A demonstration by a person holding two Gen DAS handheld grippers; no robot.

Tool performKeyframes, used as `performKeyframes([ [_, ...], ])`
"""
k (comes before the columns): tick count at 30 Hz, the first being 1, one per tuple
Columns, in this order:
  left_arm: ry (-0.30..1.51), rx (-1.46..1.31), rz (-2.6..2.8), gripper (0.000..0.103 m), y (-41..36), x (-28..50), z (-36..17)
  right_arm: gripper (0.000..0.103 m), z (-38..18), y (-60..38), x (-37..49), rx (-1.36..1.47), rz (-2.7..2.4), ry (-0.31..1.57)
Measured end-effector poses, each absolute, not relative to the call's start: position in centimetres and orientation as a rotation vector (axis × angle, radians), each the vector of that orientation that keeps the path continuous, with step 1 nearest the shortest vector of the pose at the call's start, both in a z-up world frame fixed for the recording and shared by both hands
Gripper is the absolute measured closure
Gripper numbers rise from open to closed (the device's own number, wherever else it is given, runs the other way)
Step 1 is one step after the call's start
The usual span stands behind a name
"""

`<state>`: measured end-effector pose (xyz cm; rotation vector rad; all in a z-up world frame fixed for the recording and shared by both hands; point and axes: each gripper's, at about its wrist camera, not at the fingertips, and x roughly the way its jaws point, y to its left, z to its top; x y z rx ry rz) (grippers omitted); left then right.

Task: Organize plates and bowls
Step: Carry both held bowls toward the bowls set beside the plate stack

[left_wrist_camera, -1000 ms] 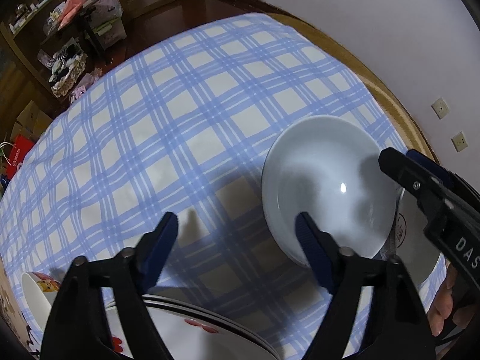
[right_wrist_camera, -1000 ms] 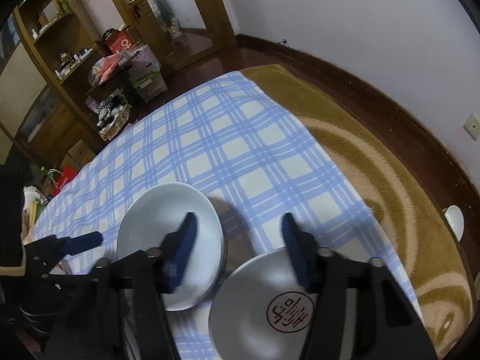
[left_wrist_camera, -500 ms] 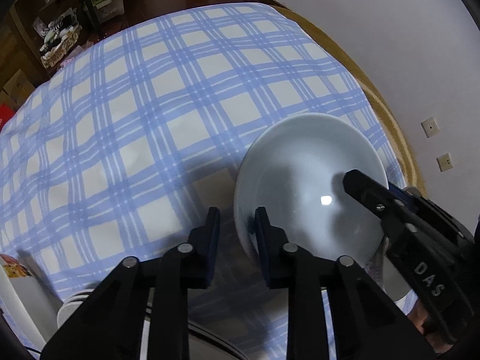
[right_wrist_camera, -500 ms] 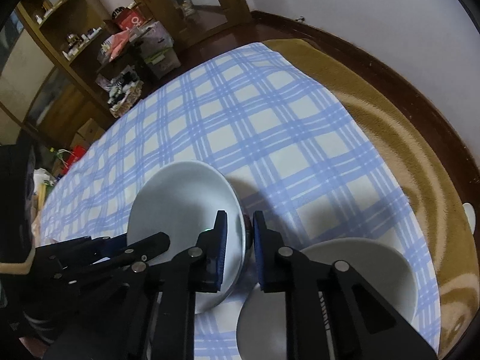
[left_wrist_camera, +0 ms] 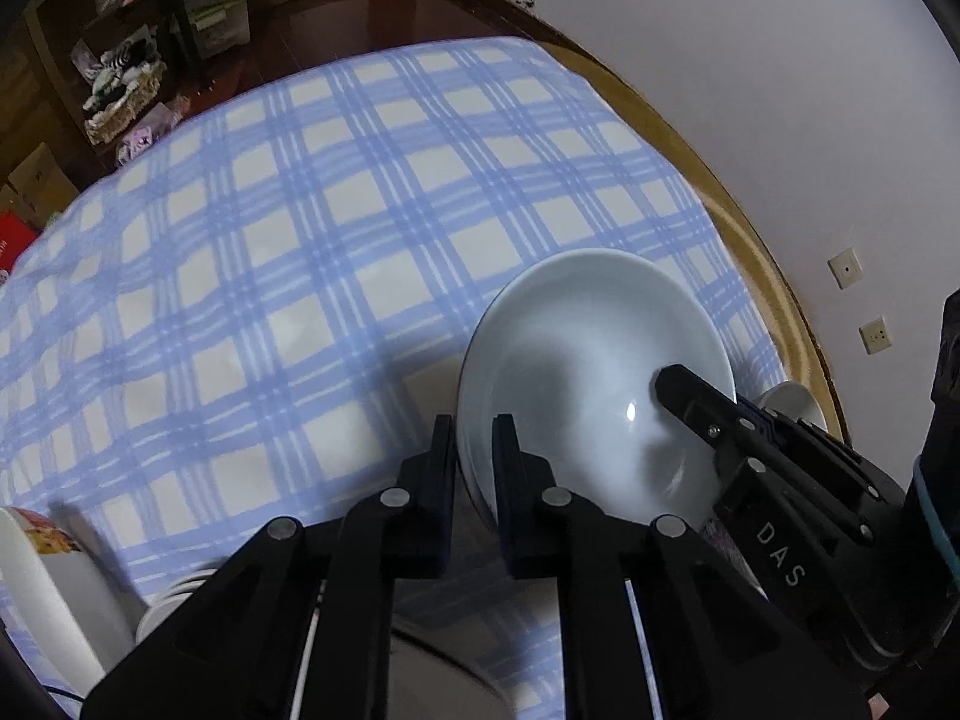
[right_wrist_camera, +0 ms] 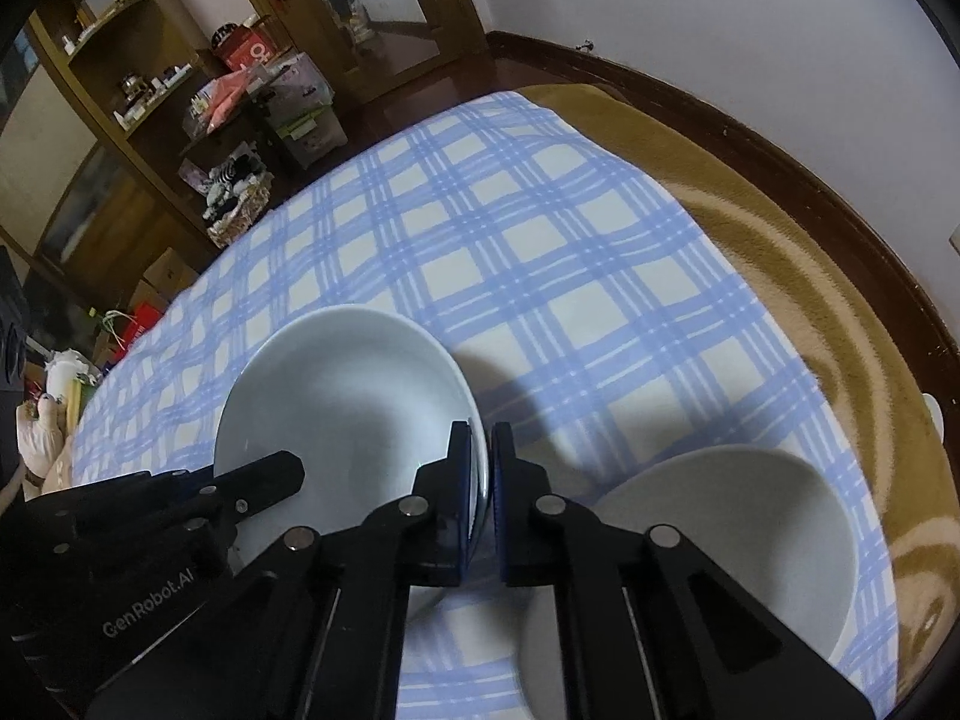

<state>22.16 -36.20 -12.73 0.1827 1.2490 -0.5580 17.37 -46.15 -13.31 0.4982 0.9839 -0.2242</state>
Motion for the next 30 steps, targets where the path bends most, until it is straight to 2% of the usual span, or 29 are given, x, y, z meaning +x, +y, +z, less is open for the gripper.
performKeyframes([
  [13, 1.224, 0.109, -0.528, 0.092, -31.6, 21.7, -9.9, 0.095, -10.1, -42.5, 17.4, 0.45, -0.164, 0.925],
  [30, 1.171, 0.076, -0.436, 0.091, -21.5, 19.7, -6.3, 0.095, -5.7, -32.9, 17.4, 0.324, -0.074, 0.859],
])
